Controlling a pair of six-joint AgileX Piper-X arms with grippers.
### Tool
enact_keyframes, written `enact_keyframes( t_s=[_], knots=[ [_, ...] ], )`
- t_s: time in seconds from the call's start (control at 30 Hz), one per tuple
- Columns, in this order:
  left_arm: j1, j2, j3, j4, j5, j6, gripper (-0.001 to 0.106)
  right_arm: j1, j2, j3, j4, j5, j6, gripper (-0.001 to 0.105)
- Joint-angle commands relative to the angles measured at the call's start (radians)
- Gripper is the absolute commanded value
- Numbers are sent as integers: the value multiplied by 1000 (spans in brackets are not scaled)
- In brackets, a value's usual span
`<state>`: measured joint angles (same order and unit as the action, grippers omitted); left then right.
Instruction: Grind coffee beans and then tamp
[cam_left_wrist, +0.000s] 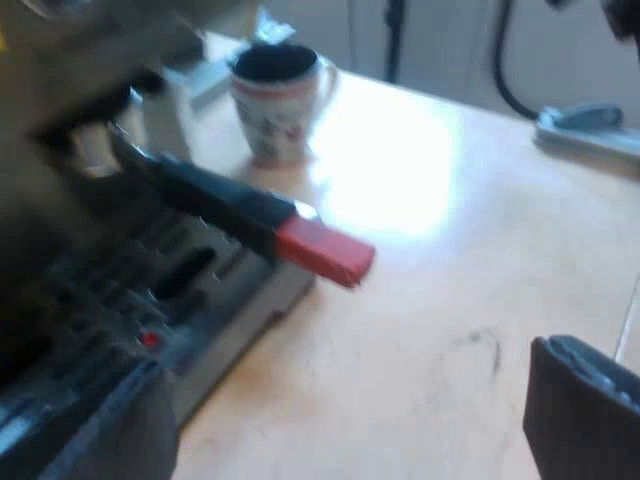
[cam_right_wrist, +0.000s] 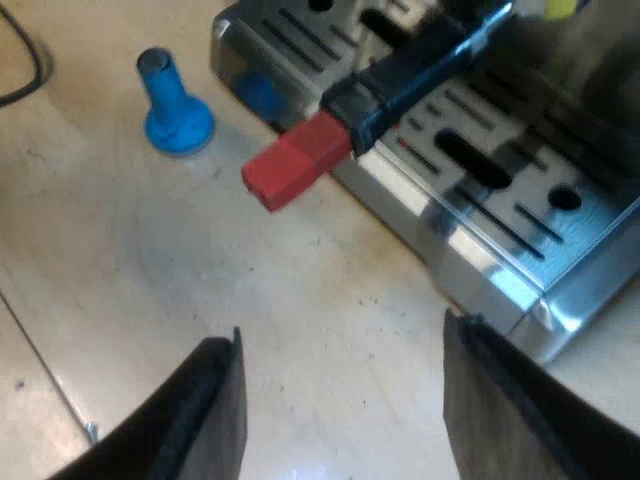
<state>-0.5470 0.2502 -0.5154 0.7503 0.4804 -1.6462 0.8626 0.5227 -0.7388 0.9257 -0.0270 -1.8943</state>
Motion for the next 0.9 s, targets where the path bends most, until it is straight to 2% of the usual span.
enact_keyframes(
  t_s=[0.03, 0.23, 0.33, 0.43, 0.47, 0.5, 0.6, 0.7, 0.73, 0.77, 0.9],
  knots=[
    [-13, -1, 34, -48, 20, -1, 73, 87, -1, 25, -76, 97, 37, 48],
    [-13, 1, 91, -117, 77, -1, 73, 294, -1, 119, -207, 314, 188, 47],
    [-15, 1, 111, -142, 87, -1, 73, 345, 5, 142, -239, 385, 228, 47],
    [-14, 1, 150, -186, 129, -1, 73, 424, 23, 169, -279, 498, 289, 47],
    [-14, 1, 160, -190, 131, -1, 73, 510, 58, 197, -328, 606, 362, 47],
    [-14, 1, 163, -186, 130, -1, 73, 551, 85, 209, -359, 661, 405, 47],
    [-14, 1, 163, -199, 145, -1, 73, 611, 139, 217, -397, 734, 473, 47],
    [-14, 1, 163, -202, 145, -1, 73, 683, 248, 218, -473, 810, 495, 42],
    [-14, 1, 163, -202, 145, -1, 73, 683, 255, 218, -478, 812, 500, 42],
    [-17, 1, 163, -198, 145, -1, 73, 697, 301, 218, -511, 812, 533, 38],
    [-16, 1, 163, -182, 170, -1, 73, 703, 429, 218, -602, 850, 608, 35]
  ],
)
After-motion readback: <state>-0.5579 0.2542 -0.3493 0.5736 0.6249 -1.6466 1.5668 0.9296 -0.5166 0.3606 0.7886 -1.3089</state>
